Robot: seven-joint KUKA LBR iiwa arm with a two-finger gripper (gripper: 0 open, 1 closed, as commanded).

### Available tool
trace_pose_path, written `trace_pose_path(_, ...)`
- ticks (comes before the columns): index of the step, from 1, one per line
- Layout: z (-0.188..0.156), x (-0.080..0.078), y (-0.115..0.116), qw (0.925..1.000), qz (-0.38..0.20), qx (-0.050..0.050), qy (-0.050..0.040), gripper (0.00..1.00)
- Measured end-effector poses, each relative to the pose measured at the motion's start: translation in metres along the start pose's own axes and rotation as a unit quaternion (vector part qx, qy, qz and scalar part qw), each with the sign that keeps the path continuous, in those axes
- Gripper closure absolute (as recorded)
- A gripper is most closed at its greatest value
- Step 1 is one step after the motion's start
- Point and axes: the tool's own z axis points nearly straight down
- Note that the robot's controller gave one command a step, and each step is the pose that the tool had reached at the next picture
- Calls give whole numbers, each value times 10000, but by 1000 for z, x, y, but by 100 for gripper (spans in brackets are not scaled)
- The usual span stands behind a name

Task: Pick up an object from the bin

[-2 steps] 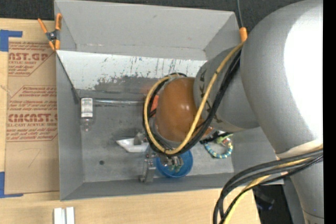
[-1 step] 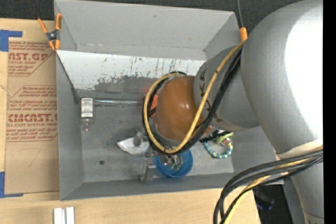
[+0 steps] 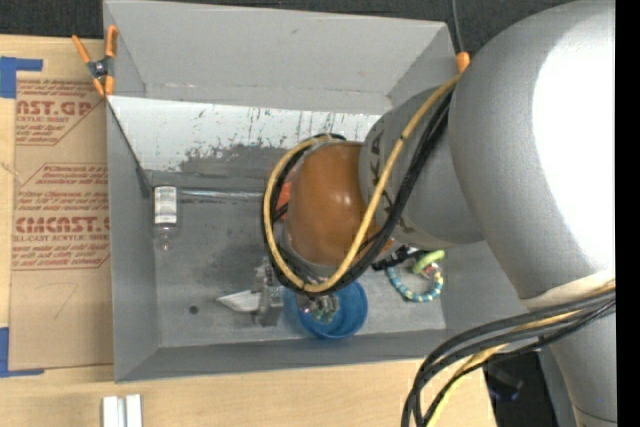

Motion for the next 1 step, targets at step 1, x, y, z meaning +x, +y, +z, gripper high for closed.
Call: trace_pose_path(1,0,0,0,10000,1,0,0,100)
